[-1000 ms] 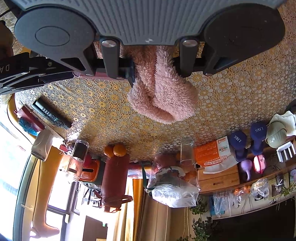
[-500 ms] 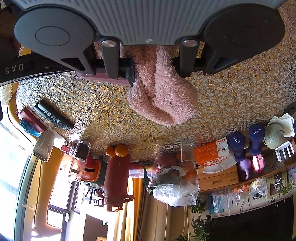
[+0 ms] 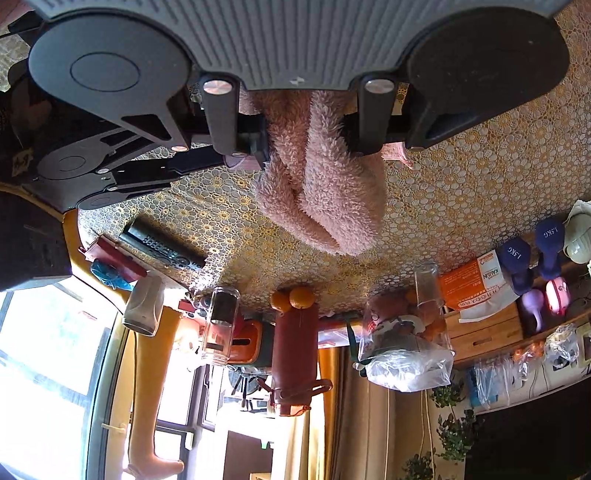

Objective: Clean container
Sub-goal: 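Wipe the pitcher rim and handle with the towel in the left tool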

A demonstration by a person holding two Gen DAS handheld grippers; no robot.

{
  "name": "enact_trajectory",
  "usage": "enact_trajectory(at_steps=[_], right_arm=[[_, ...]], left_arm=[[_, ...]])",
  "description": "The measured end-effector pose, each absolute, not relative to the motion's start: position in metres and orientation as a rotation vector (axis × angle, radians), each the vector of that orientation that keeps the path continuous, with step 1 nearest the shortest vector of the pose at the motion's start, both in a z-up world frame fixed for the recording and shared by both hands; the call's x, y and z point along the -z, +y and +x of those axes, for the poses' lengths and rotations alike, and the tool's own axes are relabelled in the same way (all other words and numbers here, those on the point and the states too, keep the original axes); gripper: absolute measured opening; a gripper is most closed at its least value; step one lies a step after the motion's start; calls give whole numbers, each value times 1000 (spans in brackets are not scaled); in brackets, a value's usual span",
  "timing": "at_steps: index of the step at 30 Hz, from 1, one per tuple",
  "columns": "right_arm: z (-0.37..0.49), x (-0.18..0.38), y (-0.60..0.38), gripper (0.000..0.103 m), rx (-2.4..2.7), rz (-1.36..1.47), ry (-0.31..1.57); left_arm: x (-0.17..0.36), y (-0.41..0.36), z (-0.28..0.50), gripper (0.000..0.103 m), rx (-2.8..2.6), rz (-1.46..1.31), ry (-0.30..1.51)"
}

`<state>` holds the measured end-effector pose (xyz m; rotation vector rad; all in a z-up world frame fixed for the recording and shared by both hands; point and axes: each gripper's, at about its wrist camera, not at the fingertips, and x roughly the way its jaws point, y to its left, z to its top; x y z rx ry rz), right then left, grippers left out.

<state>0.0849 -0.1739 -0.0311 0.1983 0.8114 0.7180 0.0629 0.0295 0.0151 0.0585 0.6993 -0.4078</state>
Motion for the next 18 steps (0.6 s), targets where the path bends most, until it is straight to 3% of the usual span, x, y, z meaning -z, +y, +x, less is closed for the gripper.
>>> enact_trajectory(at_steps=[12,18], right_arm=[[74,25,-166,54,-798,-15,740],[67,21,-168,54,-846,-151,699]], left_arm=[[14,75,83,27,210,45,801],[-17,67,62,27,319,31,728]])
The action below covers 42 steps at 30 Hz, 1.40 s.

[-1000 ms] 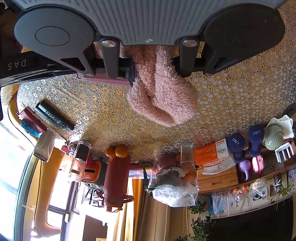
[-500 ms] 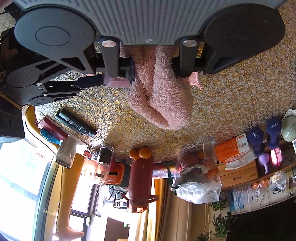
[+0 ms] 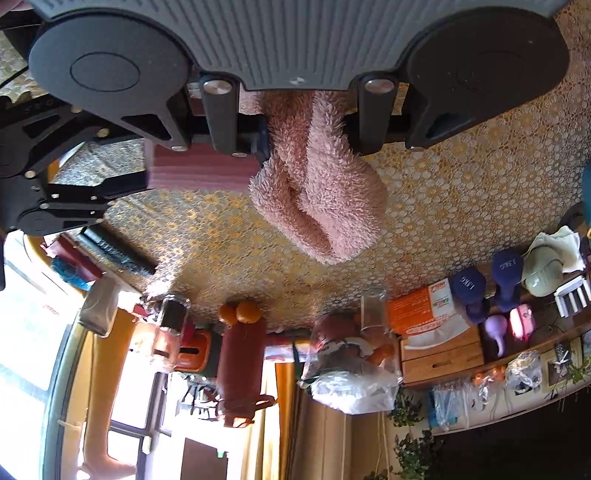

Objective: Clean container
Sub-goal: 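Wipe the pitcher rim and handle with the towel in the left tool, then wipe the pitcher body again with the towel in the left tool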

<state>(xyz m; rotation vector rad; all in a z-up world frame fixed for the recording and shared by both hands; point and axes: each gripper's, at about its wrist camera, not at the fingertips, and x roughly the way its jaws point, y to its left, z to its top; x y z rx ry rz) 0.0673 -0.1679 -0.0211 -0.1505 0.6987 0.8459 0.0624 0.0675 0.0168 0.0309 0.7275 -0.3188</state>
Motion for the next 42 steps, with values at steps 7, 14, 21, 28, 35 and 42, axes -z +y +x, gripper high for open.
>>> enact_trajectory(at_steps=[7,14,21,28,35,42], right_arm=[[62,14,-171,54,-897,-242,689],[58,12,-168,54,-935,-314,678],[57,12,-171,54,-957,-336,670],[58,12,-172,54,-960,-338,664],[56,12,-172,54,-968,-360,660],[54,12,-167,54,-978,-413,640]], left_arm=[[-38,21,58,27,493,40,679],[-8,4,79,26,464,85,733],[11,23,103,26,378,74,766],[25,45,119,26,280,71,799],[23,60,105,27,243,77,800],[-29,36,70,27,421,84,673]])
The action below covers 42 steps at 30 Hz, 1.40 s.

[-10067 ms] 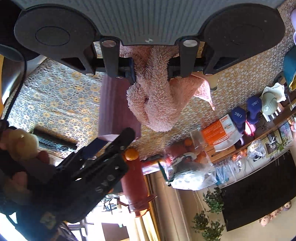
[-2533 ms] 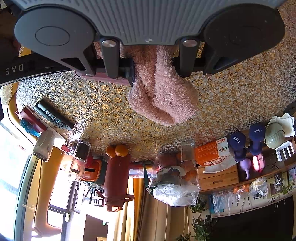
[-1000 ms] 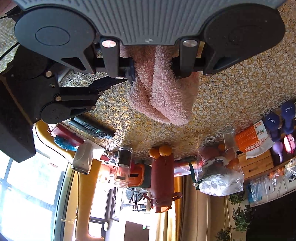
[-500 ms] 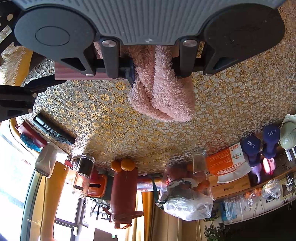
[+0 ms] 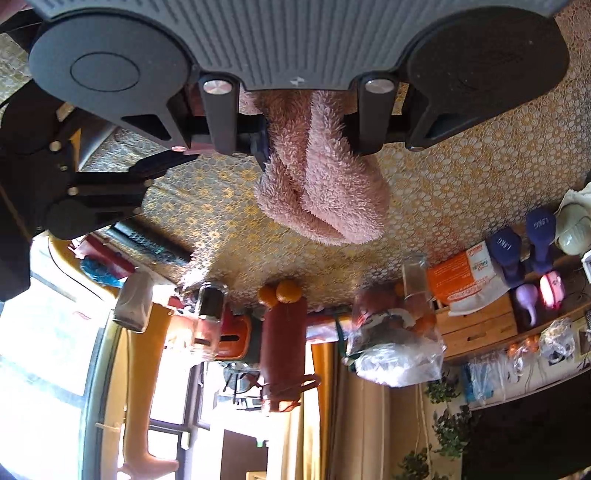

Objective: Clean container
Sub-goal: 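Wipe the pitcher body again with the towel in the left tool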

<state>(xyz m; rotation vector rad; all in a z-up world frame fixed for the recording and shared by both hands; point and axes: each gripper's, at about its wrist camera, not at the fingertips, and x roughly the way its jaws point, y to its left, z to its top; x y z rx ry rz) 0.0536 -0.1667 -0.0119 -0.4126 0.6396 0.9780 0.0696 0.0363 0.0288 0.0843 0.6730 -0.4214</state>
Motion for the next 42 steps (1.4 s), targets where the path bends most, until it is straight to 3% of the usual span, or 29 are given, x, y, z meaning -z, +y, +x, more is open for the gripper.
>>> enact_trajectory(at_steps=[10,28,42], right_arm=[[54,12,-162,54,-982,-459,631],[52,11,-163,54,-997,-471,627],[58,14,-161,54,-984,-482,634]], left_arm=[[-12,-9,79,27,493,154,701],[29,44,123,26,270,126,806],[-31,26,76,27,417,94,691]])
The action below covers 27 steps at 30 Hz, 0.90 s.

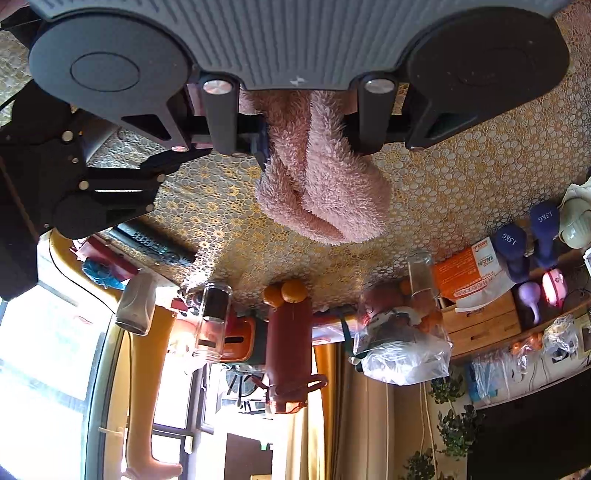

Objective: Clean container
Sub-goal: 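Wipe the pitcher body again with the towel in the left tool, then rub the towel across the pitcher opening with the left tool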

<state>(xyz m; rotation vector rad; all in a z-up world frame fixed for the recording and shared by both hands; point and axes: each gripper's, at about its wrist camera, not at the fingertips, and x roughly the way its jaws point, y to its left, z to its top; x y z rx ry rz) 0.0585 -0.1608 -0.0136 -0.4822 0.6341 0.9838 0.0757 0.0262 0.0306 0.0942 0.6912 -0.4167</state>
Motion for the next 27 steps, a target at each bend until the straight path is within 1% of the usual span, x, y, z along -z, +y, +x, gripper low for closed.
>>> enact_trajectory(at_steps=[4,11,20,27], right_arm=[[59,14,-160,54,-981,-491,631],[57,15,-158,54,-980,-515,621],[56,15,-156,54,-984,-528,618],[56,14,-156,54,-992,-540,614]], left_arm=[[-32,7,66,27,472,121,683],[-15,-16,72,27,493,152,716],[-2,-16,91,26,433,195,722],[11,0,111,26,364,183,746]])
